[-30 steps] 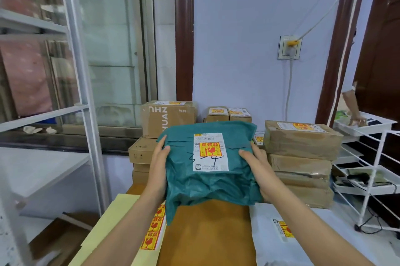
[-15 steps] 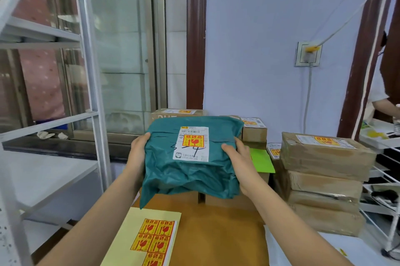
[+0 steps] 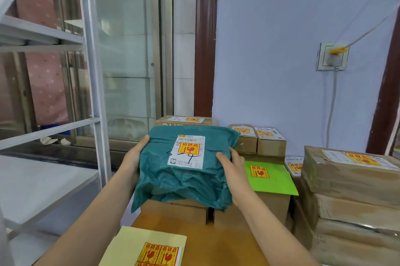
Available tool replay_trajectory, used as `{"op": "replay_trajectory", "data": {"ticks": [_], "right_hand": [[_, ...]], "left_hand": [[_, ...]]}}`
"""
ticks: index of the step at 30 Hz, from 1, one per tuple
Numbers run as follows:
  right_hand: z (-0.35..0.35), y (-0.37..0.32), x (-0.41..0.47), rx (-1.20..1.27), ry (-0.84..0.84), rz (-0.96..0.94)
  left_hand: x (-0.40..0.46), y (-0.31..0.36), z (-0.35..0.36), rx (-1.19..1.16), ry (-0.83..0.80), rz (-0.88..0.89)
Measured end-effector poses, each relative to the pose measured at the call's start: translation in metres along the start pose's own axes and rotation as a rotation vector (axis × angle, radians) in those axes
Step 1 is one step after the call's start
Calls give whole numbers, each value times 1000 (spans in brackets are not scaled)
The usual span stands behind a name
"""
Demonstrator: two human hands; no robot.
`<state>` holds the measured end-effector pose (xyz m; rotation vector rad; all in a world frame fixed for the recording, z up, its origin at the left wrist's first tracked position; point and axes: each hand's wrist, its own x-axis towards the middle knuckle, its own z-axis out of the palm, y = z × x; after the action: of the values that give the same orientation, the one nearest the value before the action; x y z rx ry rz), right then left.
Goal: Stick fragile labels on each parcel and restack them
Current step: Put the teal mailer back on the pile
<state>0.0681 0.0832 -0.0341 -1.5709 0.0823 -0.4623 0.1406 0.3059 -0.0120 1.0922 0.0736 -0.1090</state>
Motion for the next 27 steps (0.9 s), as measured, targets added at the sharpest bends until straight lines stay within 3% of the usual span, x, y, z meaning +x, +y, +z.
{"op": "replay_trajectory", "data": {"ticks": [9,12,27], "right_hand": [[23,26,22,87,-107,41],[28,32,24,1,-109,27],[29,26,17,-215,-107,-22]], "left_hand": [[45,3,-23,85,133,101],[53,-3,-25,264,260,202],[56,2,-27,472,452,477]]}}
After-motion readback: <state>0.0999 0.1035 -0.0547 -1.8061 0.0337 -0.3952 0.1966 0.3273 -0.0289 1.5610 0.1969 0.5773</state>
